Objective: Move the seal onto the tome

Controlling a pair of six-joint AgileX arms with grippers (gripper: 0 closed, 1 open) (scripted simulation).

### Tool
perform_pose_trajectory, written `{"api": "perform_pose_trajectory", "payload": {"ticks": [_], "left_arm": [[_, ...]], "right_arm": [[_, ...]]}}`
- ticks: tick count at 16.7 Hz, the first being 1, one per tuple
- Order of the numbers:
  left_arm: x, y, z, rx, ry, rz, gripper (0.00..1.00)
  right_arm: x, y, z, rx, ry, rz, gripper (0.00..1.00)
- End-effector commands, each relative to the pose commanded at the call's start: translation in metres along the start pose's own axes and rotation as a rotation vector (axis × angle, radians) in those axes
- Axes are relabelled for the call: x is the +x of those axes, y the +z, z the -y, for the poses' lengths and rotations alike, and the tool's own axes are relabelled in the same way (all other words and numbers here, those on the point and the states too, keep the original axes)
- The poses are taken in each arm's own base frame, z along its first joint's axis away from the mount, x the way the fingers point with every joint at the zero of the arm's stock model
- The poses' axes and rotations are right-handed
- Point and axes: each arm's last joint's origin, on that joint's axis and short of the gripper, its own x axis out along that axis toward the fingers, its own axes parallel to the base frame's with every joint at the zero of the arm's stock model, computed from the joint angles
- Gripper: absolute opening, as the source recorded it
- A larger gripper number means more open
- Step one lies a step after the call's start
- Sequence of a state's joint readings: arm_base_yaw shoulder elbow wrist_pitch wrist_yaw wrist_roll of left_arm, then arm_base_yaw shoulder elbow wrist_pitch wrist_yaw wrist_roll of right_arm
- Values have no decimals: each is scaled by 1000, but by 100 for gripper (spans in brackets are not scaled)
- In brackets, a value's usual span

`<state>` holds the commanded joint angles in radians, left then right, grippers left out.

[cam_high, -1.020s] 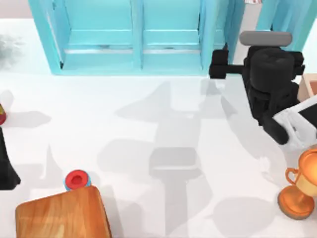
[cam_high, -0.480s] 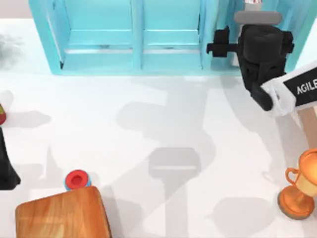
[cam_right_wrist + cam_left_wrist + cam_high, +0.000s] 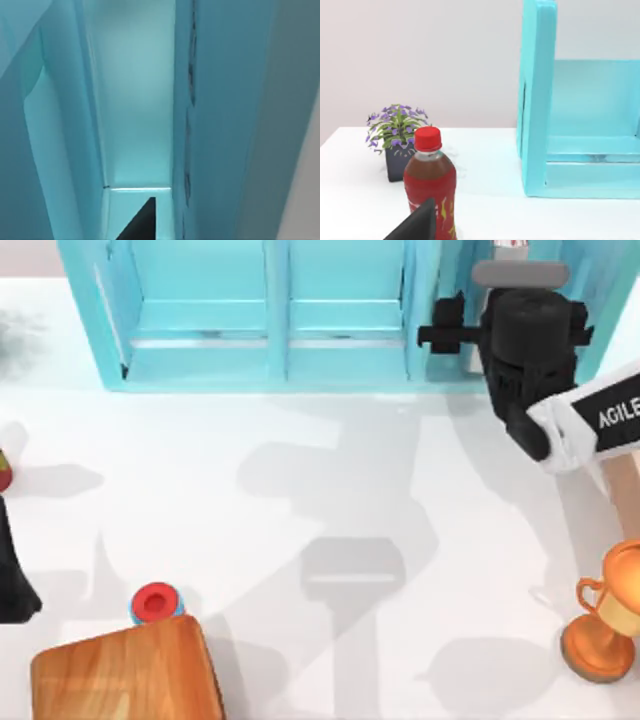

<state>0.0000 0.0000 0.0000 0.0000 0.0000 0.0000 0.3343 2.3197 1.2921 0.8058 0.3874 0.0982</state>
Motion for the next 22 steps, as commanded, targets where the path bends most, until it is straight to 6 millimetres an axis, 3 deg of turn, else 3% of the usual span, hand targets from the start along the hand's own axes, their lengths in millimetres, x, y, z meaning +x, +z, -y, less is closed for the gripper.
{"api": "perform_pose_trajectory", "payload": {"ticks": [10,20,22], "left_arm": [[0,0,0,0,0,0,100],[0,0,0,0,0,0,100],[0,0,0,0,0,0,100]], "right_arm": [[0,0,0,0,0,0,2],[-1,0,-1,0,1,-2,0],[-11,1,-6,-15,-2,-29,0]]}}
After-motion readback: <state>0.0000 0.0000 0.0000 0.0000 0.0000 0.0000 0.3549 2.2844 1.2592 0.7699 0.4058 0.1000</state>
